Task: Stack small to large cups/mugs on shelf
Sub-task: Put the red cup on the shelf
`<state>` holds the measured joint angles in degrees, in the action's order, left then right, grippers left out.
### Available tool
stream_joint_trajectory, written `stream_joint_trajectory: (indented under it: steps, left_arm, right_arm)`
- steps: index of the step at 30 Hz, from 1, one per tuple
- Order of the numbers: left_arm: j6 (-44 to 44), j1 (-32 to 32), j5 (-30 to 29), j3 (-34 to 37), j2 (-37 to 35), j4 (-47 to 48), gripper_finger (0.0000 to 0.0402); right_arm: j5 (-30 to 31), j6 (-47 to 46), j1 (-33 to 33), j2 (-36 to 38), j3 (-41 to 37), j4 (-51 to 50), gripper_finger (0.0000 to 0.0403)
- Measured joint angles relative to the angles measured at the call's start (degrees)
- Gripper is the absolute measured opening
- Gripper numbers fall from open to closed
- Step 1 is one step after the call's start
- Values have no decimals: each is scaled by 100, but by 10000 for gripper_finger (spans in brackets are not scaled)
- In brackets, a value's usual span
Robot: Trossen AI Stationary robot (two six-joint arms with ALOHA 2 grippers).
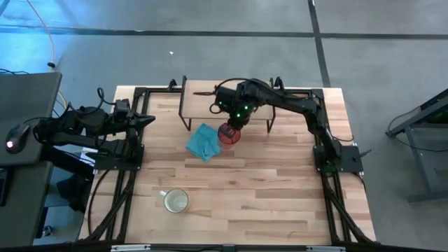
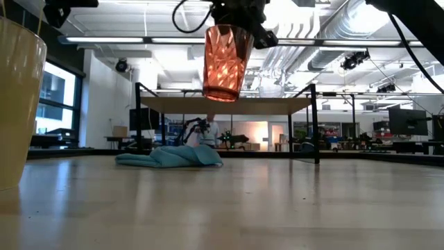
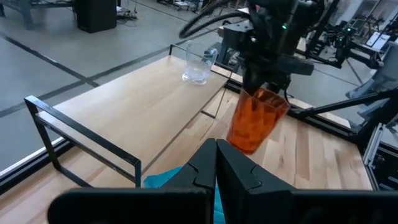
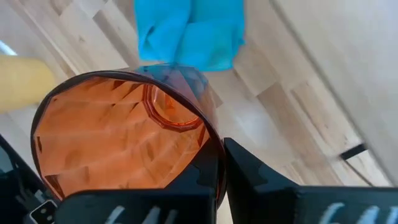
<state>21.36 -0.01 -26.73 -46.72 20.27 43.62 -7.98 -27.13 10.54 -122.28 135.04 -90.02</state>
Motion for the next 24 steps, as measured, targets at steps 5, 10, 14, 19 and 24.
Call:
stream_joint_trajectory:
  steps: [5, 10, 14, 19, 24]
  left_arm:
    - [-7, 0, -81, 0, 0, 1, 1]
    - [-6, 0, -97, 0, 0, -8, 1]
    - [-3, 0, -97, 0, 0, -13, 1]
    - [-3, 0, -99, 0, 37, -102, 1]
    - [-6, 0, -141, 0, 146, -236, 1]
  right_arm:
    - [-68, 92, 183, 33, -4, -1, 0]
    - [-69, 213, 310, 167, -4, 0, 0]
    - [-14, 309, 382, 269, -4, 0, 0]
    - [28, 382, 459, 372, -4, 0, 0]
    - [31, 480, 657, 510, -4, 2, 0]
